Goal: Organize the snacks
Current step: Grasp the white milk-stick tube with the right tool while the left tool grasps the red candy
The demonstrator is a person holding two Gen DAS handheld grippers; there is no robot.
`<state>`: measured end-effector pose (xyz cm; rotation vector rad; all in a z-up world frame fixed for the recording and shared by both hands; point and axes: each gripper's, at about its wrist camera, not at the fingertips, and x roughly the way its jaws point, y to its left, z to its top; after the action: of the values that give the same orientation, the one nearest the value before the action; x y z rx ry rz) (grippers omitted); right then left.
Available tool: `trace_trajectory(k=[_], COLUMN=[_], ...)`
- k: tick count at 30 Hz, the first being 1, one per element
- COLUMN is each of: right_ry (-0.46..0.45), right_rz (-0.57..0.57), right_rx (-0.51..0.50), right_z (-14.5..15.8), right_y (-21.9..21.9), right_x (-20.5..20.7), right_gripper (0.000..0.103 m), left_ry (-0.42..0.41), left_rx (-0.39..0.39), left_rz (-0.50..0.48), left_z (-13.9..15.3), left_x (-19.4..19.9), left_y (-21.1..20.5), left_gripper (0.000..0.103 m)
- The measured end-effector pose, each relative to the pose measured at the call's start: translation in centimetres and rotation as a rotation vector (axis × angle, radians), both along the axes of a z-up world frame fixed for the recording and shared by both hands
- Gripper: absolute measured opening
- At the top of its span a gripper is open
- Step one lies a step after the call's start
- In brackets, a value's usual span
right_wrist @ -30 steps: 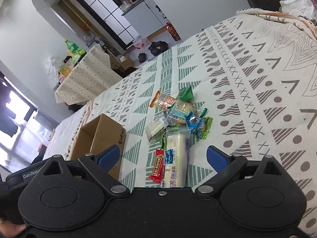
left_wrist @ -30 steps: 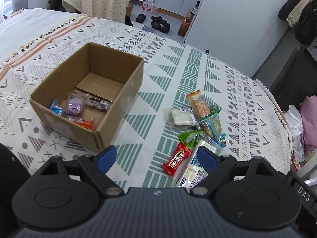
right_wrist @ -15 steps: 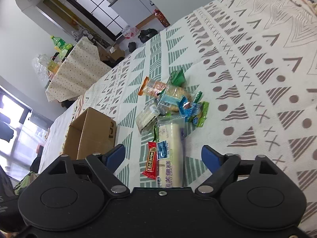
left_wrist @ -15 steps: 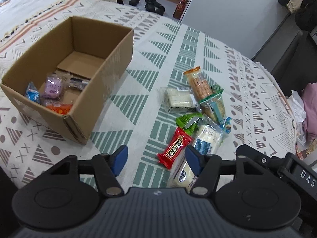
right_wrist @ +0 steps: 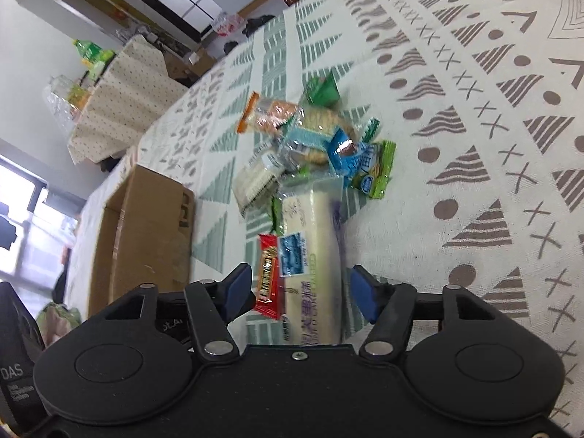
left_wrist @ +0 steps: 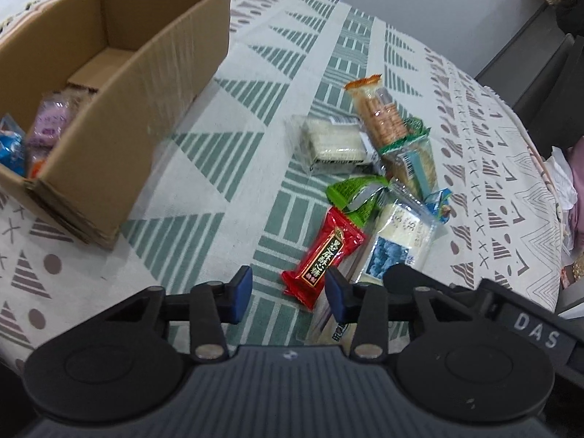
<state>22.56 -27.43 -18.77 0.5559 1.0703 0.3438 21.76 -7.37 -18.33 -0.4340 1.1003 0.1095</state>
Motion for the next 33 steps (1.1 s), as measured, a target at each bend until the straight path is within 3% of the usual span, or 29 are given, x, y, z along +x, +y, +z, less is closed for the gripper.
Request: trace_trajectory(k=[3, 8, 17, 21, 26, 33], right_ry=[0.027, 0.055, 0.038, 0.034, 0.033, 0.01], right_rz=[0.005, 0.028, 0.01, -0.023, -0.032, -0.009], right_rx=[0.003, -0.002, -0.021, -0.03, -0.034, -0.01], right_z=[-0.8, -1.7, -1.2, -1.1, -1.1, -0.8], right_y=[0.3, 0.7, 0.0, -0.7, -0.8, -0.5], right_x=[0.4, 0.6, 0.3, 0.0, 0.1, 0.2], right_gripper=[0.052, 0.025, 0.019, 0.019, 0.019, 0.019], left_ry=[0.014, 0.02, 0.004, -0.004, 0.004, -0.043], left_rx=[-0.001, 0.003, 0.007, 0.044, 0.044, 0.031], left_rz=[-0.008, -0.02, -0.045, -0.058, -0.037, -0.008], left_z=[-0.5, -0.9, -1.5, -1.8, -1.6, 1.0], left_x=[0.4, 0.8, 1.5, 1.5, 1.4, 0.6], left_y=[-0.1, -0.2, -1.2, -2.0, -1.4, 0.1], left_gripper=[0.037, 0.036, 0.036, 0.036, 0.02, 0.02])
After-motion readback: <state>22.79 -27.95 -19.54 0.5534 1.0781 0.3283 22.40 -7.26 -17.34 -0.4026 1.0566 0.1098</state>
